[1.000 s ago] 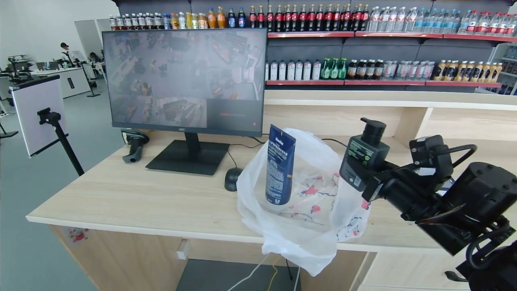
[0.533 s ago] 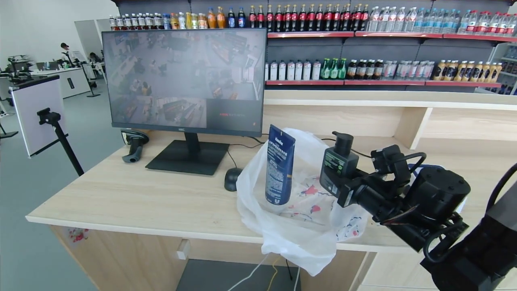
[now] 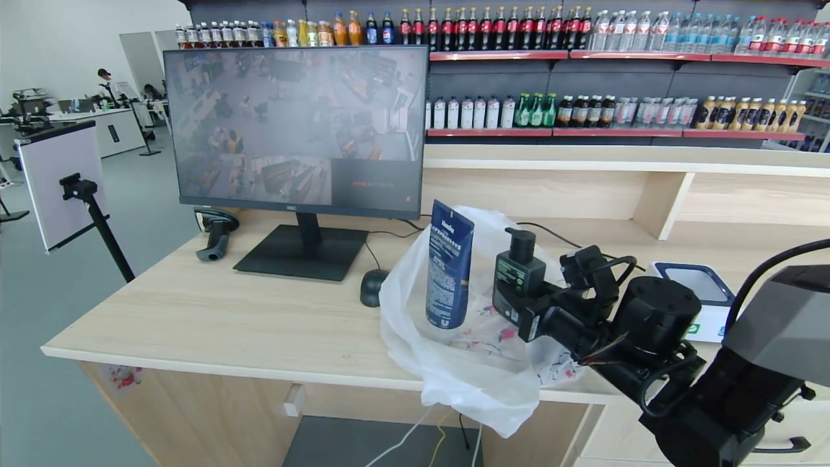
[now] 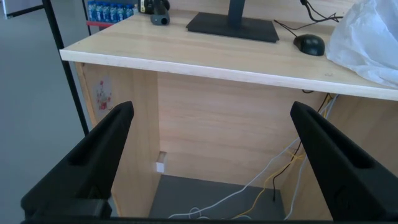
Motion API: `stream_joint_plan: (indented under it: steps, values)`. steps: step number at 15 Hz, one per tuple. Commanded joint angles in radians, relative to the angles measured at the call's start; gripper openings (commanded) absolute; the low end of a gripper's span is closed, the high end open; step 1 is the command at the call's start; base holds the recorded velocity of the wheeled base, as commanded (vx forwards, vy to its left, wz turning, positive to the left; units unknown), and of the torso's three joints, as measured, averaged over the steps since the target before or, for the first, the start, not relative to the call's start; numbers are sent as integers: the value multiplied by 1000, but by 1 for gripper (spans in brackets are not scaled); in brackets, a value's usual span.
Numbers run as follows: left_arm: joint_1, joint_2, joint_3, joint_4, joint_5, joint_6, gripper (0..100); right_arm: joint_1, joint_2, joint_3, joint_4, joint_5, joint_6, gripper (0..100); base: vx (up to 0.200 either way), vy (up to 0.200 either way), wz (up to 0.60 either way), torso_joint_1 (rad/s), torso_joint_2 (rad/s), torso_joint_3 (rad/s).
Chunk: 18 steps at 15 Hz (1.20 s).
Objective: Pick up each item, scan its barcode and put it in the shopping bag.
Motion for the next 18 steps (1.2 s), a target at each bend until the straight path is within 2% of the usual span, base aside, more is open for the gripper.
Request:
stream_joint_plan:
  steps: [1,7,9,13,18]
  values:
    - [0,0,0,0,0,0,100,0,28,-11,-1,1,-1,0,0,0,0,0,0,0]
    - [0,0,0,0,0,0,100,0,51,-17,-1,1,-1,0,0,0,0,0,0,0]
    - [0,0,0,0,0,0,100,0,44,-140,-1,-9,5,0,0,0,0,0,0,0]
    - [0,0,0,1,0,1,100,6,48,-83,-1,-6,8,0,0,0,0,0,0,0]
    - [0,0,0,0,0,1,100,5,106,-89,-1,0,8,0,0,0,0,0,0,0]
